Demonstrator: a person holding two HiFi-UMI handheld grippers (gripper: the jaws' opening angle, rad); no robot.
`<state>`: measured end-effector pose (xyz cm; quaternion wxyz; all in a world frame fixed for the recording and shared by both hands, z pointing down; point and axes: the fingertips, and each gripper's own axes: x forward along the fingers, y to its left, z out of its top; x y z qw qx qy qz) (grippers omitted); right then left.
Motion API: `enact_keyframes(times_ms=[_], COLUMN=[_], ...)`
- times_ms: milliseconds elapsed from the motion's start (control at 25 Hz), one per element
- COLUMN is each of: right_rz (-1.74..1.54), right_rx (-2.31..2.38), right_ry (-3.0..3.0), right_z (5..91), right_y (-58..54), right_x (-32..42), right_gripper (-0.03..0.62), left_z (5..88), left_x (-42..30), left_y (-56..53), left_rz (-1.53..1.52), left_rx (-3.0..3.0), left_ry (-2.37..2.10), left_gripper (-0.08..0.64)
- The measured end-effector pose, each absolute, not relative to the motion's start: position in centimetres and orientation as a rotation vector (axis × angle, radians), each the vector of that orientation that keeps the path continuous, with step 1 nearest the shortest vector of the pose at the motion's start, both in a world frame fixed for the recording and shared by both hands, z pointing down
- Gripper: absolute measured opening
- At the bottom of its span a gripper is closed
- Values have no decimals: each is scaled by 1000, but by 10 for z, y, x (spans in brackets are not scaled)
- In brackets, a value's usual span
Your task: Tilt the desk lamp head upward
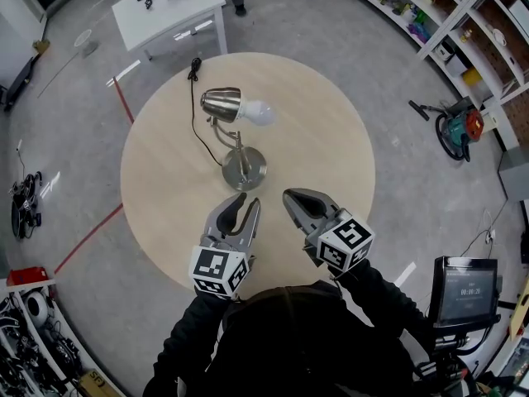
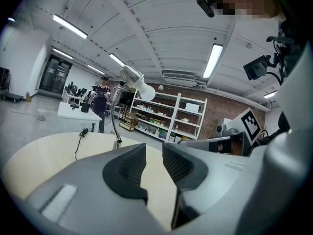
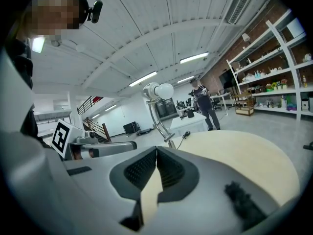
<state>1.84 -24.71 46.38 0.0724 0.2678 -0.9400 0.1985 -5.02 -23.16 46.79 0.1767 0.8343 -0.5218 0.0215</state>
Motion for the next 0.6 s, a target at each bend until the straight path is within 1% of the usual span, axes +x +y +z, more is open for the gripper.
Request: enact_keyframes(times_ms=[600], right_rz=[584], right_rx=[811], right_ry=[-2820], right_z=[465], right_y=[-248], right_x=[21], right_gripper=[6], left_z=[468], left_x=[-49], left_y=[-233], left_rz=[61], left_rx=[2365], left_ry=[-1479], left_gripper=[110])
